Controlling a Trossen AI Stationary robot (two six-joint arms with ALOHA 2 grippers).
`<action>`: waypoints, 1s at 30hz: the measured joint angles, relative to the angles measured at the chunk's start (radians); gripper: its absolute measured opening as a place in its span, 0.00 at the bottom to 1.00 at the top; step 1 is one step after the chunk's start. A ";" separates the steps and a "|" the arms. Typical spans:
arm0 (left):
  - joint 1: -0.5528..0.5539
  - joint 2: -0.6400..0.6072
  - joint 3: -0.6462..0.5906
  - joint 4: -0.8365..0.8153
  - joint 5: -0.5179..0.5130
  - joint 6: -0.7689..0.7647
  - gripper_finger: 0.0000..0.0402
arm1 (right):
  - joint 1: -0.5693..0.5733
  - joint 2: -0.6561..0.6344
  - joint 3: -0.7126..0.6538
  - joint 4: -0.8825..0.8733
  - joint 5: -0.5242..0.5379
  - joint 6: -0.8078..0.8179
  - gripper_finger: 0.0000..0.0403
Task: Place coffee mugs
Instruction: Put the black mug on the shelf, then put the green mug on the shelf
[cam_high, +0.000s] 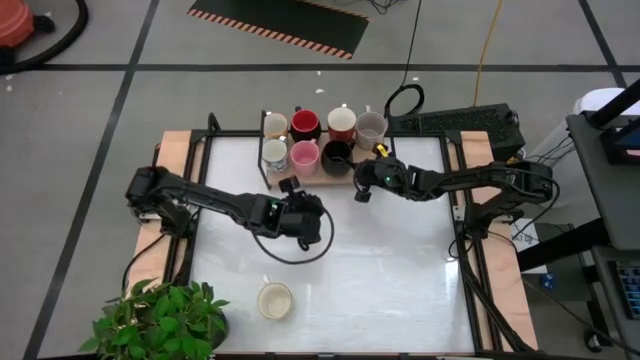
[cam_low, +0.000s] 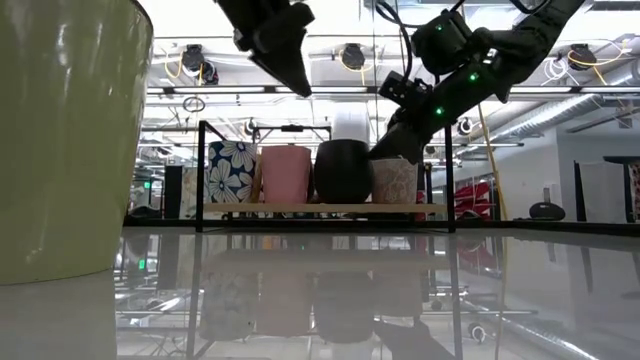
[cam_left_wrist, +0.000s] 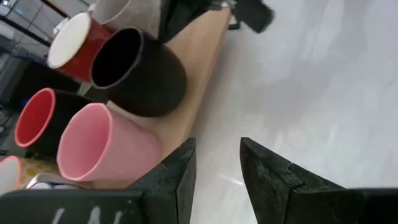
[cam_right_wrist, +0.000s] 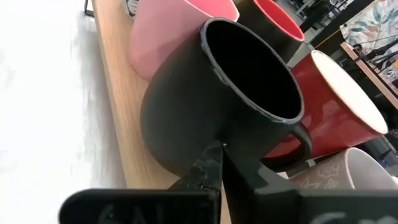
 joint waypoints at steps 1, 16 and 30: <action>0.005 -0.003 -0.002 -0.001 0.000 0.000 0.32 | -0.003 0.000 0.000 0.000 0.000 0.000 0.00; 0.008 -0.004 -0.002 0.034 0.031 0.054 0.32 | 0.003 0.000 0.000 -0.009 0.000 0.009 0.00; -0.078 -0.004 -0.002 0.024 0.245 0.119 0.32 | 0.073 -0.158 0.000 -0.112 0.056 -0.033 0.00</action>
